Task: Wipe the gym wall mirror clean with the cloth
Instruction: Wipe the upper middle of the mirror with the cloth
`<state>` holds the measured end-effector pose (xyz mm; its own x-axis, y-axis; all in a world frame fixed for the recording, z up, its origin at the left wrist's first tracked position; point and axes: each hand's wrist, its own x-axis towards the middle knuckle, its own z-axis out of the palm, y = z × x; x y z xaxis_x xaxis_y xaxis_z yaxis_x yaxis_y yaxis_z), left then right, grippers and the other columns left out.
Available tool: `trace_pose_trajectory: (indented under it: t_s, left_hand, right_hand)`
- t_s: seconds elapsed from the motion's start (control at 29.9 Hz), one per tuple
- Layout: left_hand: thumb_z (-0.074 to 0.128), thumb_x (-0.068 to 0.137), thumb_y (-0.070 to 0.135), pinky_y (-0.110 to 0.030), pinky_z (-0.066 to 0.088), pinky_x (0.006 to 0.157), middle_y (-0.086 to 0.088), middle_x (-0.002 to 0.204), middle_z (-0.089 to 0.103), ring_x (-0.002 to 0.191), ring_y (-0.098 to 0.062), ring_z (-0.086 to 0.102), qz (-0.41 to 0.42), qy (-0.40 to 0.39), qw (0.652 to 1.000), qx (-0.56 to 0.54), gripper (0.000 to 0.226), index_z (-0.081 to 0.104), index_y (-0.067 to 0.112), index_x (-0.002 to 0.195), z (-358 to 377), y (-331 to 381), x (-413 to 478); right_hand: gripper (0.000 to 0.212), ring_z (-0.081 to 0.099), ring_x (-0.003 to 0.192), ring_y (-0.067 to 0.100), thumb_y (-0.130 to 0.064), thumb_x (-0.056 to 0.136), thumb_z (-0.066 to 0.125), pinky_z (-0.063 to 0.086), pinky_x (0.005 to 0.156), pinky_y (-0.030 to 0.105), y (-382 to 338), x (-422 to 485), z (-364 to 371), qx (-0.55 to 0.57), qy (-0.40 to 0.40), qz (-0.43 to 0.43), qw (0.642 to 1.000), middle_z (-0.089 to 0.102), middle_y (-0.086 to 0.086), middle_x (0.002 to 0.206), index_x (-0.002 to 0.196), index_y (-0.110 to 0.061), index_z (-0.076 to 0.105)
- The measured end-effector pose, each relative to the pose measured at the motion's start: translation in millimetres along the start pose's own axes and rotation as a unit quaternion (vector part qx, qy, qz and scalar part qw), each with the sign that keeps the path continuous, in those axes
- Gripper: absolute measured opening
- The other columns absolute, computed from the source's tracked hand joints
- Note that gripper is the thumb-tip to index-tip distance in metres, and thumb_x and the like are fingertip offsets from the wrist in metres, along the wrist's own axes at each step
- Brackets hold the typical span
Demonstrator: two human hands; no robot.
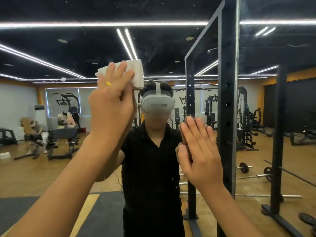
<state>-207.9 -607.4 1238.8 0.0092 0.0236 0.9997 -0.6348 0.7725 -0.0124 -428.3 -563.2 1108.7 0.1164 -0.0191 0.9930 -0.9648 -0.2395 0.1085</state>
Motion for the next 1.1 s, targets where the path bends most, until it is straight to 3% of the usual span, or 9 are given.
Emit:
trace_pose_trajectory:
  t_s: [0.23, 0.4, 0.53, 0.7, 0.87, 1.04, 1.1]
  left_hand:
    - [0.053, 0.106, 0.018, -0.063, 0.046, 0.108, -0.009, 0.147, 0.057, 0.141, -0.036, 0.049, 0.018, -0.026, 0.999, 0.012, 0.032, 0.066, 0.012, 0.134, 5, 10, 1]
    - [0.057, 0.102, 0.007, -0.065, 0.048, 0.105, -0.013, 0.145, 0.058, 0.139, -0.040, 0.050, 0.044, -0.033, 0.998, 0.016, 0.031, 0.068, 0.008, 0.130, 12, 19, -8]
    - [0.067, 0.092, -0.003, -0.064, 0.057, 0.090, -0.019, 0.143, 0.059, 0.126, -0.050, 0.059, 0.086, -0.060, 0.995, 0.002, 0.037, 0.069, 0.007, 0.127, 38, 55, 11]
    - [0.076, 0.082, -0.008, -0.069, 0.052, 0.095, -0.023, 0.139, 0.062, 0.129, -0.053, 0.054, 0.142, -0.044, 0.989, 0.002, 0.045, 0.070, 0.004, 0.126, 48, 65, 39]
    - [0.055, 0.101, 0.004, -0.051, 0.038, 0.119, -0.012, 0.145, 0.059, 0.143, -0.037, 0.046, 0.001, 0.025, 1.000, -0.004, 0.035, 0.065, 0.008, 0.134, 15, 3, 50]
    - [0.053, 0.105, 0.008, -0.037, 0.035, 0.122, -0.007, 0.146, 0.057, 0.145, -0.031, 0.044, -0.063, 0.031, 0.997, -0.020, 0.034, 0.064, 0.008, 0.136, -5, -7, -6]
    - [0.053, 0.103, 0.007, -0.045, 0.038, 0.120, -0.009, 0.146, 0.058, 0.145, -0.034, 0.043, -0.044, 0.020, 0.999, -0.025, 0.033, 0.066, 0.006, 0.134, 0, 3, -13]
  right_hand:
    - [0.052, 0.026, 0.156, 0.028, -0.014, 0.098, 0.054, 0.010, 0.130, 0.044, -9, 7, -10, 0.011, -0.013, 0.013, 1.000, 0.040, 0.014, 0.161, 0.149, -0.004, 0.050]
    - [0.053, 0.024, 0.156, 0.029, -0.014, 0.098, 0.057, 0.011, 0.130, 0.043, -16, 48, -6, 0.054, -0.017, -0.029, 0.998, 0.040, 0.015, 0.161, 0.150, -0.004, 0.050]
    - [0.053, 0.029, 0.154, 0.031, -0.014, 0.098, 0.064, 0.017, 0.129, 0.047, -11, 52, 6, 0.018, -0.029, -0.053, 0.998, 0.043, 0.016, 0.159, 0.148, -0.004, 0.052]
    - [0.050, 0.029, 0.154, 0.029, -0.014, 0.097, 0.064, 0.017, 0.129, 0.044, -10, 52, 7, 0.024, -0.019, -0.052, 0.998, 0.044, 0.015, 0.158, 0.146, -0.005, 0.056]
    - [0.055, 0.026, 0.156, 0.028, -0.017, 0.099, 0.060, 0.018, 0.129, 0.046, -9, 50, 8, 0.024, -0.031, -0.057, 0.998, 0.038, 0.011, 0.163, 0.152, -0.008, 0.048]
    - [0.055, 0.026, 0.156, 0.029, -0.017, 0.099, 0.057, 0.017, 0.129, 0.047, -9, 50, 9, 0.016, -0.025, -0.062, 0.998, 0.038, 0.012, 0.162, 0.152, -0.008, 0.047]
    - [0.054, 0.026, 0.156, 0.029, -0.017, 0.100, 0.057, 0.017, 0.129, 0.047, -9, 50, 9, 0.015, -0.024, -0.063, 0.998, 0.039, 0.012, 0.162, 0.152, -0.008, 0.048]
